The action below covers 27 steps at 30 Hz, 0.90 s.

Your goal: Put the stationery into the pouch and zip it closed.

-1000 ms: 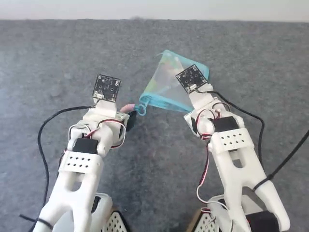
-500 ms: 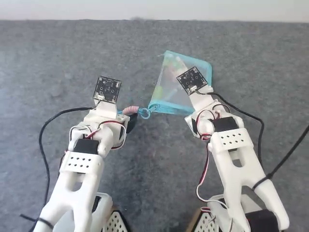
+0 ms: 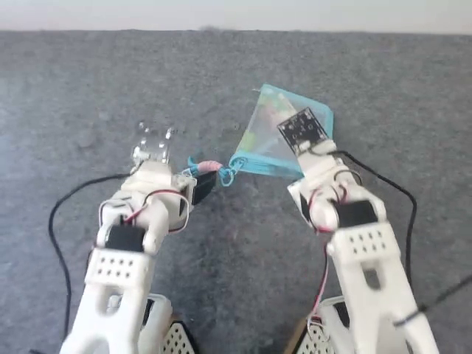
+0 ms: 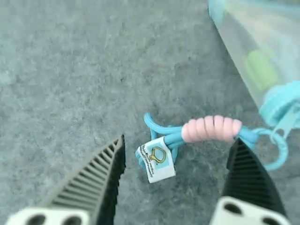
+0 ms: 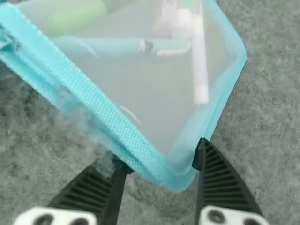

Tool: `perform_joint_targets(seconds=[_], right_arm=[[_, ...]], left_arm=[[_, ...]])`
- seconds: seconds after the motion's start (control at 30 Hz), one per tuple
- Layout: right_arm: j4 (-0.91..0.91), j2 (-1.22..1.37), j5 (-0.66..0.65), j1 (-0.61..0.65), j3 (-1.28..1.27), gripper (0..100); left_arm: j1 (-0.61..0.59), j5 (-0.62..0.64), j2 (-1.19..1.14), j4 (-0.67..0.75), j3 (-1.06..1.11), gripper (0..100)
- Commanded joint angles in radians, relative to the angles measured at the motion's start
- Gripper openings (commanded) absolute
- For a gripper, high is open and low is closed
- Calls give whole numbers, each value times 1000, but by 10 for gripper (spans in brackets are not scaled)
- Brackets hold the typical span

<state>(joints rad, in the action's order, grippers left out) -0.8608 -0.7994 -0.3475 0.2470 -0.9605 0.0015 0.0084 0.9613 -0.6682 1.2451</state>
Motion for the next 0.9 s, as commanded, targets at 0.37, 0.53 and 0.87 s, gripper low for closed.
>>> perform_joint_targets(seconds=[0.37,0.53,0.87], right_arm=[[110,45,12,1,2,202],[-15,325,15,-2,209,202],[-223,157,46,4,222,199]], left_arm=[[89,17,614,-219,170,331],[97,14,563,-199,180,331],[97,12,489,-170,177,331]])
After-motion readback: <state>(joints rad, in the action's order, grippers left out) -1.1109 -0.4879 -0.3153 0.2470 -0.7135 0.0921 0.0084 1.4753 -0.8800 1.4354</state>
